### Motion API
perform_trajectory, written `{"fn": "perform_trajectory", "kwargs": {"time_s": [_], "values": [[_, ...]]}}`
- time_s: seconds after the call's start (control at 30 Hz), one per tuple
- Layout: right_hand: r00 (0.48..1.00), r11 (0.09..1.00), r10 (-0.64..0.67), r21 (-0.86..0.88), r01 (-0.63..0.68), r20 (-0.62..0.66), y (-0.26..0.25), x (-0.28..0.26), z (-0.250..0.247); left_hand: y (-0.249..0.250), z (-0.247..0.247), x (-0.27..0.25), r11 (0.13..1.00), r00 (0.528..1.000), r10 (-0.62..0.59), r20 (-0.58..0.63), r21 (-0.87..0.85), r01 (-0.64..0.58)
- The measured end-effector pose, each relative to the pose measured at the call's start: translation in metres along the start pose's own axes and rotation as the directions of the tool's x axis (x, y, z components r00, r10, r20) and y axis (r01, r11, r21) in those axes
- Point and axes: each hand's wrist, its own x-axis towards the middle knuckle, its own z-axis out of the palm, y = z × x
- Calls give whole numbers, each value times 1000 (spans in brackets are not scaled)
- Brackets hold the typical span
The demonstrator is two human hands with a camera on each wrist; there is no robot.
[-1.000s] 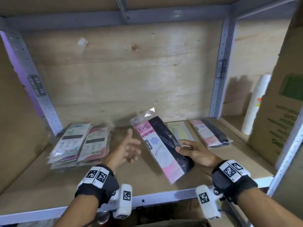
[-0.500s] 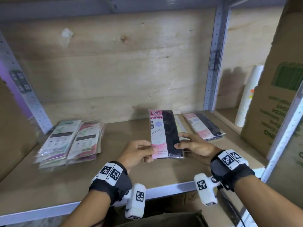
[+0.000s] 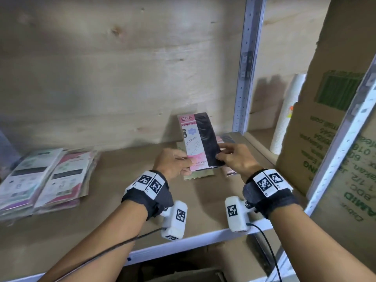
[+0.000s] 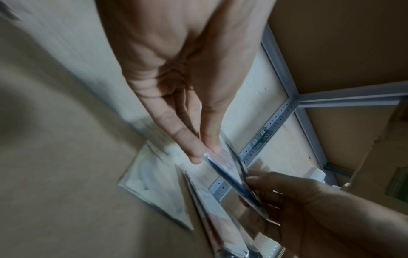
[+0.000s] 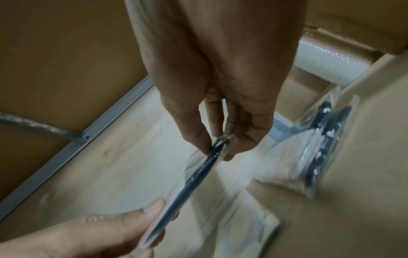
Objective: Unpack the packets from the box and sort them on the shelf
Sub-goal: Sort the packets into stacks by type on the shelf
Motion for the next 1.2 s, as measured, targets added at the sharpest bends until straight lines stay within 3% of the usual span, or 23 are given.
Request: {"fn": "perform_trajectory", "kwargs": {"time_s": [0.2,0.33,0.73,1.03,1.2], "values": [[961,995,-66,-84,45,-268,2,13,-35,27,47,29,999,999,-28,21,28,27],[937,979,-1,-191,-70,-350,10,15,-53,37,79,42,989,996,-89,22,118,86],[958,884,154,-399,-242,-240,30,16,-59,31,118,46,918,983,-181,7,361,166],[972,876,157,-430,-219,-174,35,15,-59,30,119,43,934,976,-217,26,297,199],[969,856,154,-463,-229,-194,30,8,-58,30,108,42,939,984,-175,18,305,162]]}}
